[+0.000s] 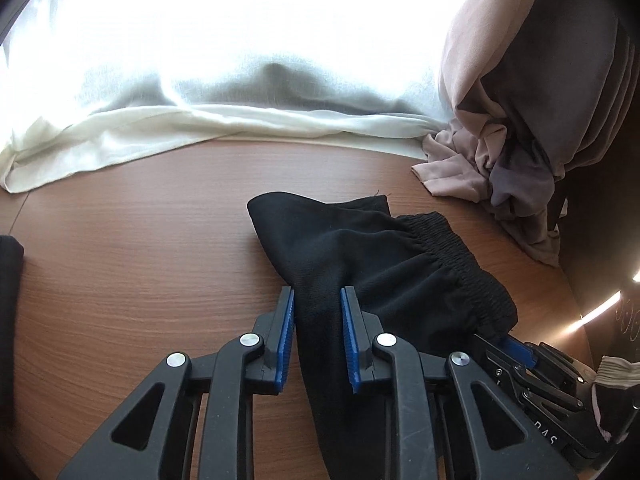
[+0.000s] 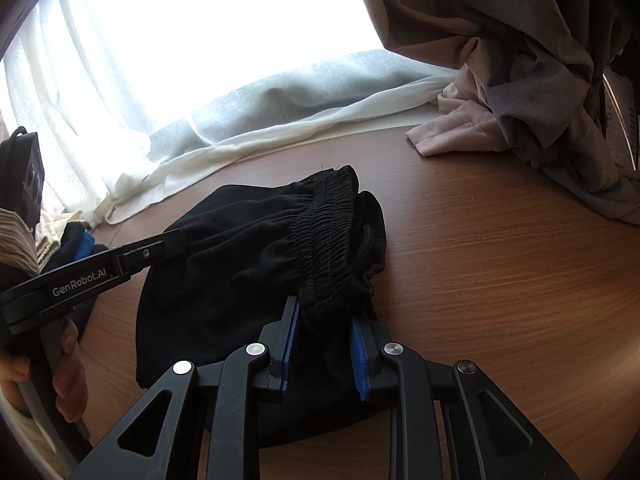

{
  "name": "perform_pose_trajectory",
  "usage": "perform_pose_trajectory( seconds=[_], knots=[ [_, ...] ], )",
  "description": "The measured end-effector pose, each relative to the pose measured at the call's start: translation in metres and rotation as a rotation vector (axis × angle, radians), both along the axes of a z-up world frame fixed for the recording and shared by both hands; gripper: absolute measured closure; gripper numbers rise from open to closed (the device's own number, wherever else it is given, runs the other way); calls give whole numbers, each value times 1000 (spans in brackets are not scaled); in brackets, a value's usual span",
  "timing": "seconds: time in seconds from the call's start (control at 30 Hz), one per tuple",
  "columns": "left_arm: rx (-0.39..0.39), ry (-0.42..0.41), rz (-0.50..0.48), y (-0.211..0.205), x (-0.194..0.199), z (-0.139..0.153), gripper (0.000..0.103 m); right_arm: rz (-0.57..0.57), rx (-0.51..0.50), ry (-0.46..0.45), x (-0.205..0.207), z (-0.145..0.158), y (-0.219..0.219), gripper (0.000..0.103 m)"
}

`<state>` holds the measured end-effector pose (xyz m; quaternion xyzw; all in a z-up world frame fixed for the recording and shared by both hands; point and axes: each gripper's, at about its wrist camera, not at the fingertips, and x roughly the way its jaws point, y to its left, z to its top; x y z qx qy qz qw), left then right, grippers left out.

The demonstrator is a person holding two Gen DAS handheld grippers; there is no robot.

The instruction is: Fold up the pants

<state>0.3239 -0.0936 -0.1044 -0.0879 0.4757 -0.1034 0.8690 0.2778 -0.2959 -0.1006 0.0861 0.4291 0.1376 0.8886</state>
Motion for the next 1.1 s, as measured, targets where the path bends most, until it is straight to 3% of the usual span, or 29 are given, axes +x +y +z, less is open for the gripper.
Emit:
perform_pose_trajectory(
  seconds=[0.4, 0.53, 0.6, 0.83, 0.9, 0.97, 1.03, 1.1],
  knots=[
    [5, 84, 3, 1, 0, -35, 80, 0, -5, 55, 2, -19, -2, 76],
    [0, 96, -1, 2, 3, -39, 80, -34, 5, 42, 1, -19, -5, 54],
    [-2, 99, -1, 3, 5, -40, 79, -71, 1, 47, 3, -22, -8, 49],
    [6, 94, -11, 1, 7, -42, 75, -87, 97, 73, 10, -34, -15, 50],
    [15, 105, -9, 1, 9, -43, 67, -73, 97, 76, 12, -34, -13, 54],
    [2, 103, 3, 2, 11, -44, 66, -61, 110, 89, 14, -35, -11, 60],
    [-18, 112, 5, 2, 13, -44, 67, -61, 102, 88, 14, -35, -9, 65],
    [-62, 129, -4, 1, 15, -47, 80, -59, 99, 88, 15, -36, -8, 69]
  ],
)
